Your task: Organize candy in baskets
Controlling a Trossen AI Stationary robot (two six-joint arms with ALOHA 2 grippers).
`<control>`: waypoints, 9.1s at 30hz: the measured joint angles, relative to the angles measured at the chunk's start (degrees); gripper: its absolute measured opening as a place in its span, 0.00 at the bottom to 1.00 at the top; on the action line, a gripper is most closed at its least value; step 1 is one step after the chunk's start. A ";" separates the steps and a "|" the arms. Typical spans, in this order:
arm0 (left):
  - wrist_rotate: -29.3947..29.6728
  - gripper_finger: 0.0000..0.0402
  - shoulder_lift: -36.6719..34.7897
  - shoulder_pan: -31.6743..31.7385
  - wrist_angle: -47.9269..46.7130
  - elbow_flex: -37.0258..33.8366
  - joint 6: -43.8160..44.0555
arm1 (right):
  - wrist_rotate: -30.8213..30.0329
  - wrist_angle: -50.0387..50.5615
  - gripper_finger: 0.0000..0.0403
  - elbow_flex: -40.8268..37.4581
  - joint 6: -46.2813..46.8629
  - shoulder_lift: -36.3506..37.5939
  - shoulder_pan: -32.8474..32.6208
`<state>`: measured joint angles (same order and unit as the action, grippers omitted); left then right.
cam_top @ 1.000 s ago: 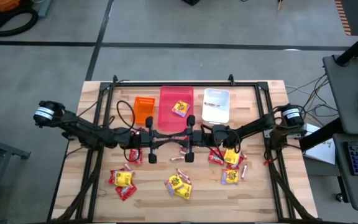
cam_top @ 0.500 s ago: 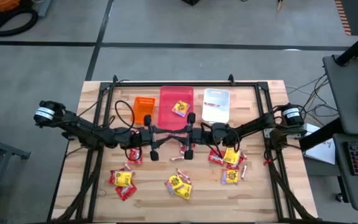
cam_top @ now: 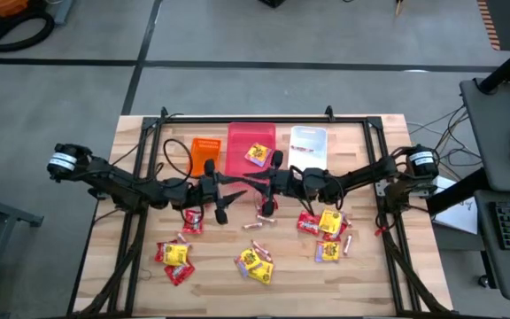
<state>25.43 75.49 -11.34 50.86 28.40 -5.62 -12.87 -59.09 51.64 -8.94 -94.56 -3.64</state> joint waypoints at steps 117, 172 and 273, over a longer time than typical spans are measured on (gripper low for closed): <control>-8.96 0.01 -9.93 0.49 -98.87 15.76 51.11 | -13.68 69.48 0.48 -0.42 30.83 21.19 7.25; -3.45 0.00 -11.22 -4.27 -81.52 4.07 33.24 | -13.68 69.50 0.48 -0.44 29.86 21.17 7.25; -16.90 0.23 -16.63 11.77 -60.91 11.56 6.13 | 19.37 120.12 0.48 9.22 79.95 15.25 -10.52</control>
<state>8.54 58.86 0.43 -10.06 39.97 0.51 6.50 61.03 60.86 71.01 -79.31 -14.15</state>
